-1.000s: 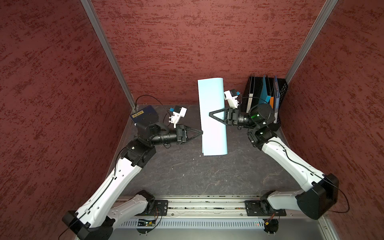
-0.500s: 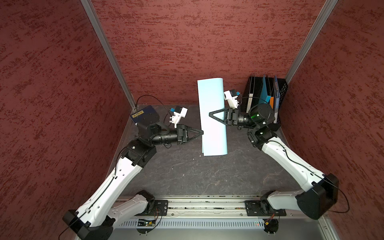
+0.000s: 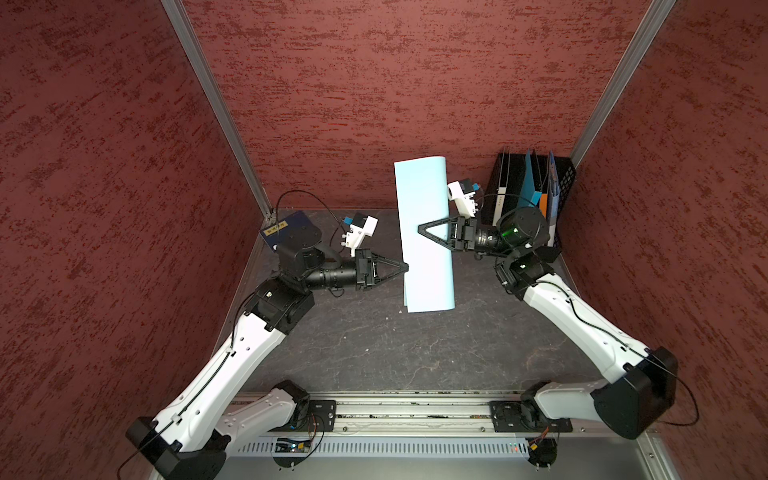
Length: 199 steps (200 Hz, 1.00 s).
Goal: Fold the rectangular paper in half along the long edge
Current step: Fold the paper.
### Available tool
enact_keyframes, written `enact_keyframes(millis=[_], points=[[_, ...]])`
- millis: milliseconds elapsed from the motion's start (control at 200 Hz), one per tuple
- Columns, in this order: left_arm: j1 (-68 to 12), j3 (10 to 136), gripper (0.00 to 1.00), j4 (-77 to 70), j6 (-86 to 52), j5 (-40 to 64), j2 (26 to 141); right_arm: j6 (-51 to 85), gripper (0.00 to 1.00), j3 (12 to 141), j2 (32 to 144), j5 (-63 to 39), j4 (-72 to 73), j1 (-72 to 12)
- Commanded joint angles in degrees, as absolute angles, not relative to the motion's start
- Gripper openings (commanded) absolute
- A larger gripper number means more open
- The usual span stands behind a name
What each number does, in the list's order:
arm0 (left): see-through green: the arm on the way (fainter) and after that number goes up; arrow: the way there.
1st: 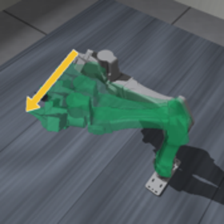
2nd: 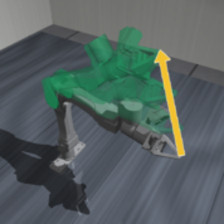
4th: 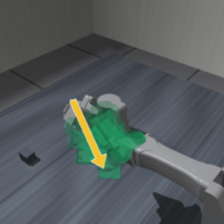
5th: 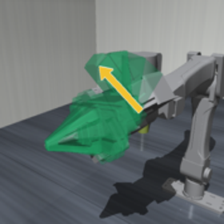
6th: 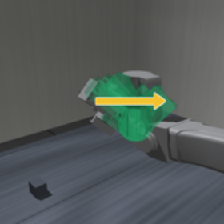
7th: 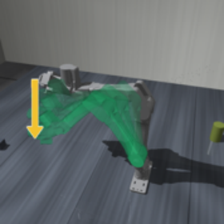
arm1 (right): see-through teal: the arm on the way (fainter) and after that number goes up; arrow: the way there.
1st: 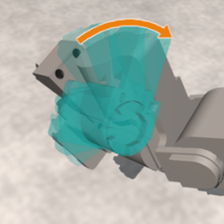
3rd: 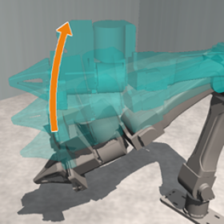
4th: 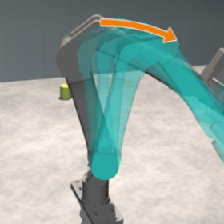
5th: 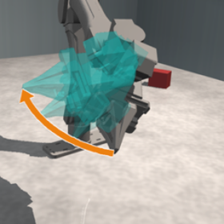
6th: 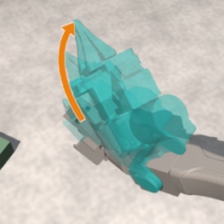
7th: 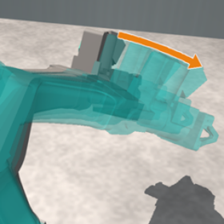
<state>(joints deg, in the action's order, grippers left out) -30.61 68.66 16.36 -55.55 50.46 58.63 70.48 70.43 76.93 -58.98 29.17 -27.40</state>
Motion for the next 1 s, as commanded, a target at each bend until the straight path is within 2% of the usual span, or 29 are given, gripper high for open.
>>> enact_keyframes(millis=[0, 837, 992], points=[[-30.8, 70.5, 0.0, 17.2, -53.7, 50.6, 58.8, 70.0, 0.35, 71.0, 76.4, -60.3, 29.6, -27.0], [-29.3, 70.1, 0.0, 17.9, -53.3, 51.3, 58.6, 68.6, 0.34, 69.9, 73.6, -61.8, 26.3, -27.1], [-29.2, 70.2, 0.03, 17.7, -53.5, 51.3, 58.5, 68.3, 0.34, 69.8, 73.8, -61.4, 26.3, -27.1]])
